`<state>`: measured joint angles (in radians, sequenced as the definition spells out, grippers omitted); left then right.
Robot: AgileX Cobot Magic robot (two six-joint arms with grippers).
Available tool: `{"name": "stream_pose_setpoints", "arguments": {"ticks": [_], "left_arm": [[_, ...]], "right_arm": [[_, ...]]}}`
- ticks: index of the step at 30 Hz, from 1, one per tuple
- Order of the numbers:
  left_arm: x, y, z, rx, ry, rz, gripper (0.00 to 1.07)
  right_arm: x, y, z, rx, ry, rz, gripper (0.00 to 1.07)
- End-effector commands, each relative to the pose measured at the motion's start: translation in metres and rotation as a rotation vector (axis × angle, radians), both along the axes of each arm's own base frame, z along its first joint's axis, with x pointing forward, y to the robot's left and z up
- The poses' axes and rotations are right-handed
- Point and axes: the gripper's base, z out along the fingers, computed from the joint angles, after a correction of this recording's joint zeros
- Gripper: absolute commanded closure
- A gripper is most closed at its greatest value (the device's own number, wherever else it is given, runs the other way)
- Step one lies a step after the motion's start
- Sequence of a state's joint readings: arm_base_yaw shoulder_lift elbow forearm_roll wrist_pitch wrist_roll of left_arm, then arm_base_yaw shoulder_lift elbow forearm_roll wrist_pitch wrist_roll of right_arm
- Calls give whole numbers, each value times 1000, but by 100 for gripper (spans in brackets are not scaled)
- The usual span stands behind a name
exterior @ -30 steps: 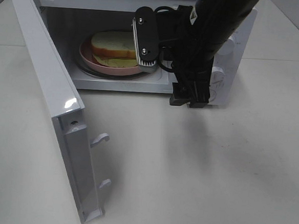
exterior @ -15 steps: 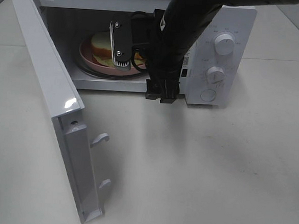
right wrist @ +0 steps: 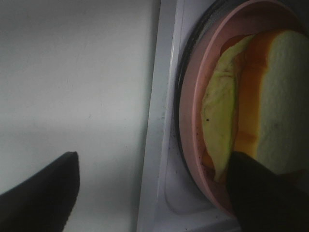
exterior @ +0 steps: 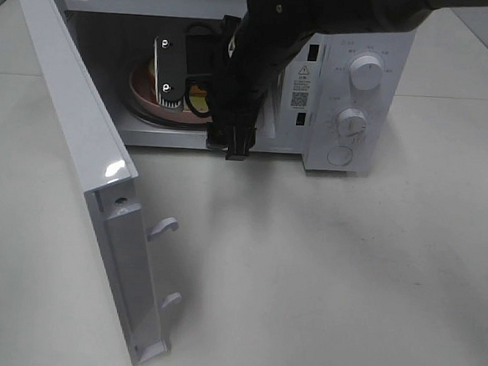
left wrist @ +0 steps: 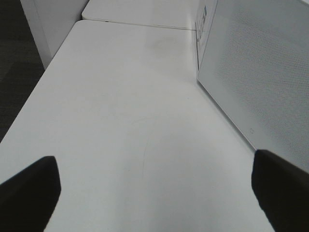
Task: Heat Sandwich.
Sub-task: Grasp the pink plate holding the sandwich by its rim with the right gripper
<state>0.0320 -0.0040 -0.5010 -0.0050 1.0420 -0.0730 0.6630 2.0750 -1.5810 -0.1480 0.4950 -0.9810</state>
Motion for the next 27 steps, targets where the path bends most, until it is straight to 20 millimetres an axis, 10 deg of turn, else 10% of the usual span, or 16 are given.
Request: {"name": "stream_pose_setpoints", "arguments": {"ticks": [1, 27], "left_arm": [[-3, -1, 0, -7, -28, -2, 3], [-3, -1, 0, -7, -28, -2, 3]], "right_arm": [[7, 7, -7, 12, -6, -1, 27], [43, 33, -61, -35, 42, -6, 38]]}}
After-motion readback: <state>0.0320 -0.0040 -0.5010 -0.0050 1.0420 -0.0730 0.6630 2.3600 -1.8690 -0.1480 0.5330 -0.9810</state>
